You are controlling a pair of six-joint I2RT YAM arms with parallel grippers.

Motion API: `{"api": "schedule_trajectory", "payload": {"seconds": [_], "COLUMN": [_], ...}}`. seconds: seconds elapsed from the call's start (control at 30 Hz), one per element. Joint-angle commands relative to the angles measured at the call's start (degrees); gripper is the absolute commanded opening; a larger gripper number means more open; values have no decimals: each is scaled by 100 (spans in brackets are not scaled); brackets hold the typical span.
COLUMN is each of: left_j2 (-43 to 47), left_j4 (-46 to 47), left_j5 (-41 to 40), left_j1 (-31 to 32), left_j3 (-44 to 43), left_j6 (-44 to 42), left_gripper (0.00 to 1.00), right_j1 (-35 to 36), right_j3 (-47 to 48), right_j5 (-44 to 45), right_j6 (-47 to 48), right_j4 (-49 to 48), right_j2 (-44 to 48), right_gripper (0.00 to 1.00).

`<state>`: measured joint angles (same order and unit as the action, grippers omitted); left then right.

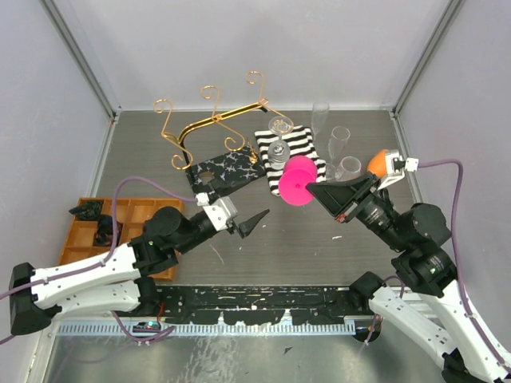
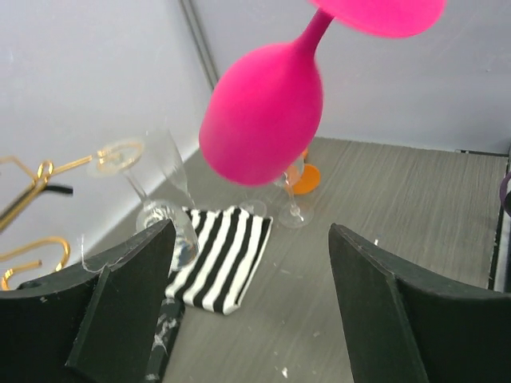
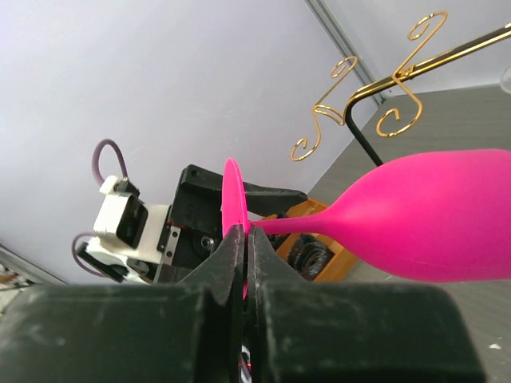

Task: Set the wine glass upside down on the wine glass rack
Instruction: Turn the wine glass upside down at the wine rack.

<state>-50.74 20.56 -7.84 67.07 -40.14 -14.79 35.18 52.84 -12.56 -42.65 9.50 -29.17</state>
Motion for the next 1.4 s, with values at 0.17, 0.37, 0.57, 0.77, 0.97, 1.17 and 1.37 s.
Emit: {"api": "schedule_trajectory", "payload": {"seconds": [0.17,0.37,0.57,0.77,0.97,1.17,1.37], "left_j2": [-683,-1133,-1377,-1548,-1824,-1986,-2060], "left_j4": [2128,2511,2713,2845,2949,2964,2993], "left_j5": [509,677,565,619,652,612,591], "left_j1": [74,111,112,110,114,114,114], "left_j3": [-33,-290,-465,-658,-850,-942,-954], "left_j6": [-885,-1039,-1067,-1016,-1165,-1255,-1262], "left_gripper": [84,83,77,65,59,49,36], "right_j1": [10,11,14,9,15,13,15], "right_j3": [-257,-382,-413,-590,-680,-922,-1127], "right_j5": [67,114,67,-23,-105,60,326], "right_j6": [-1899,-2197,-2289,-2626,-2958,-3491,-4124], "right_j4": [-1213,-1419,-1470,-1676,-1806,-2147,-2438], "right_j2": [-212,-236,-238,-212,-217,-38,118], "right_gripper": [1,1,1,1,1,1,1]}}
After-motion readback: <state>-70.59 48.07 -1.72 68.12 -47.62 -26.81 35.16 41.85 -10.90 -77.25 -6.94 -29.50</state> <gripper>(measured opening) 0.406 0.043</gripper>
